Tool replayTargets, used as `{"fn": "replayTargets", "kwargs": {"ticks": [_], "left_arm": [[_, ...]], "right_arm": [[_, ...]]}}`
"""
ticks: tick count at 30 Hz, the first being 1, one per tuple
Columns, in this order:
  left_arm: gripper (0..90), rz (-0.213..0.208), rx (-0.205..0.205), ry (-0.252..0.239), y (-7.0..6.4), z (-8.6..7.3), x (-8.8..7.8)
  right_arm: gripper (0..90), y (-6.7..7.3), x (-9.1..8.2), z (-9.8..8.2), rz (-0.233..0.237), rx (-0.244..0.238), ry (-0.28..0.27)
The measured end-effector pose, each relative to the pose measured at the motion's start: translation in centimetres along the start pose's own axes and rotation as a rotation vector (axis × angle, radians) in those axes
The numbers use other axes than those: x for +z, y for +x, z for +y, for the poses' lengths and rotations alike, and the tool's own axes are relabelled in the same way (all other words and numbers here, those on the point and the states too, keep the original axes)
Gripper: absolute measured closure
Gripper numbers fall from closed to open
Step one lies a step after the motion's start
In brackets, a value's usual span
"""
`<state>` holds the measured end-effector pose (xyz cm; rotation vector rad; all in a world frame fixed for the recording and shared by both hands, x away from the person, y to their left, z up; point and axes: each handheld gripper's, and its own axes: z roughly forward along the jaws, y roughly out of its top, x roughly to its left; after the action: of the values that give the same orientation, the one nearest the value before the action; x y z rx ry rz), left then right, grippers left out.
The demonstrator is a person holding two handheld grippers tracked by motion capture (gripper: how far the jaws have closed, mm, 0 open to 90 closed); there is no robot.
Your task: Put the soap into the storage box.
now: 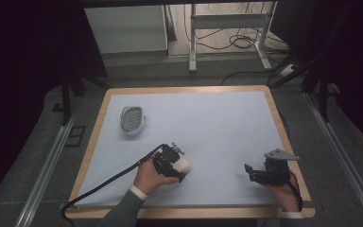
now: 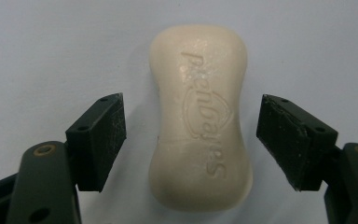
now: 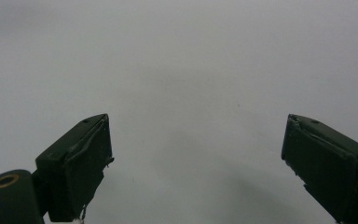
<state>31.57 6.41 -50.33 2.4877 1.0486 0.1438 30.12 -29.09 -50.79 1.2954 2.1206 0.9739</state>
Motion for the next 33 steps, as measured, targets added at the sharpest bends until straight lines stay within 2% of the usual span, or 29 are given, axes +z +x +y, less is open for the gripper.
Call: {"fn": "replayTargets", "kwargs": {"ticks": [6,10,20,25,33], "left_arm": [[31.6,0.019,0.005,0.027,-0.2,-0.1,1.0],[46.6,0.014,0.008,0.013,-0.3,-0.2,0.7],[49.4,0.033,0.025,-0.010,-0.2,-0.3,0.1],[49.5,0.027,0.025,-0.045,0.1,-0.3,-0.9],[49.4,0.017,0.021,-0.057,0.8,-0.2,-2.0]], "right_arm": [[8.2,-0.1,0.0,0.0,-0.004,0.006,0.001],[8.2,-0.3,-0.1,-0.1,-0.010,0.010,-0.002],[8.2,-0.4,-0.2,-0.1,-0.019,0.014,-0.007],[8.2,-0.5,-0.2,-0.1,-0.022,0.018,-0.009],[8.2,-0.5,-0.3,-0.1,-0.021,0.018,-0.010]]}}
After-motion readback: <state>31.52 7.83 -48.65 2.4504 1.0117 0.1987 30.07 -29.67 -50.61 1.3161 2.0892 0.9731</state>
